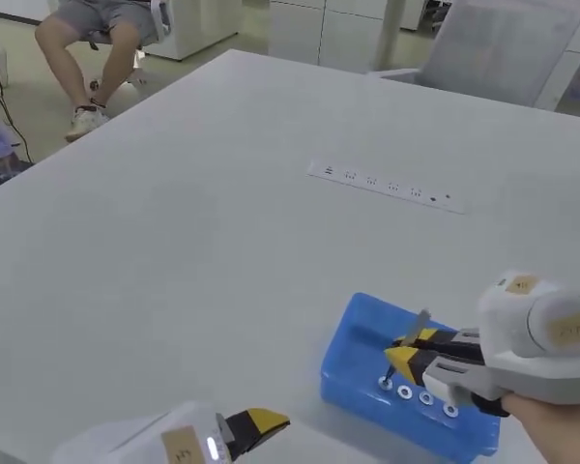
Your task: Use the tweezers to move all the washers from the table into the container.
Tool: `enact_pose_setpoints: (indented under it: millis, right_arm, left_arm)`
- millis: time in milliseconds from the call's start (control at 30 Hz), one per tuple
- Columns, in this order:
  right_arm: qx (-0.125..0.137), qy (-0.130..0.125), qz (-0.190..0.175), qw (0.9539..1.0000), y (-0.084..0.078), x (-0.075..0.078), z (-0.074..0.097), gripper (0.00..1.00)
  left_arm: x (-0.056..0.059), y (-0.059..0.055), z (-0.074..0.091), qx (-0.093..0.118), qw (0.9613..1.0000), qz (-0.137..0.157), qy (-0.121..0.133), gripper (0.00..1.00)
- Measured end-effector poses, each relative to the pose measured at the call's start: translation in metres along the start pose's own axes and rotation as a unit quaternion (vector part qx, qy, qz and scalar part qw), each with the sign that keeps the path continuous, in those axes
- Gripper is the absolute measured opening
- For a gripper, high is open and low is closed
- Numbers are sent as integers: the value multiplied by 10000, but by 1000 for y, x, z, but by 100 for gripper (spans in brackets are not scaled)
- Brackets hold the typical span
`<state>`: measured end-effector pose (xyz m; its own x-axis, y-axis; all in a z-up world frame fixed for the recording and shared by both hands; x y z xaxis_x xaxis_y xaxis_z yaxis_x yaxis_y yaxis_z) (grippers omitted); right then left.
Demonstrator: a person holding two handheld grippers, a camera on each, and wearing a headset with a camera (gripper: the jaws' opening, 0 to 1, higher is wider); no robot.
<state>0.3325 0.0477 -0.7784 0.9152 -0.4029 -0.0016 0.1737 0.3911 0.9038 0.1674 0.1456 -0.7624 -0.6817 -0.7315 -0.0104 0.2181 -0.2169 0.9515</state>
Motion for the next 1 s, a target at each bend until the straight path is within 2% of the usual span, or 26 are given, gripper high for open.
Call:
enact_pose_setpoints:
  millis: [400, 633, 833, 1000]
  right_arm:
    - [401, -43, -7, 9992, 25, -13, 20, 4]
    - [619, 53, -58, 9981, 39, -26, 34, 4]
    - [710, 178, -136, 9972, 43, -37, 42, 4]
    - [661, 418, -317, 9964, 35, -52, 44, 4]
  left_arm:
    - [1, 0, 0, -4, 10000, -4, -17, 50]
    - [1, -1, 0, -5, 10000, -9, -22, 50]
    - [1, 0, 0, -1, 10000, -3, -24, 50]
    - [1, -1, 0, -15, 10000, -9, -35, 50]
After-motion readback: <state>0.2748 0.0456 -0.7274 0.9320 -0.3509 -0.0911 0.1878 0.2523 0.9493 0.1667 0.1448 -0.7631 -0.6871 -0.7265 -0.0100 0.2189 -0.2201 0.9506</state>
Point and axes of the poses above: the centre of the closed fingertips' face, and the gripper's own axes: z roughly backward along the fingers, x roughly to its right, y roughly out of its top, the point moved 5 cm from there along z, roughly backward along the fingers, and after that the axes turned 13 degrees about x, right-handed, at the moved point
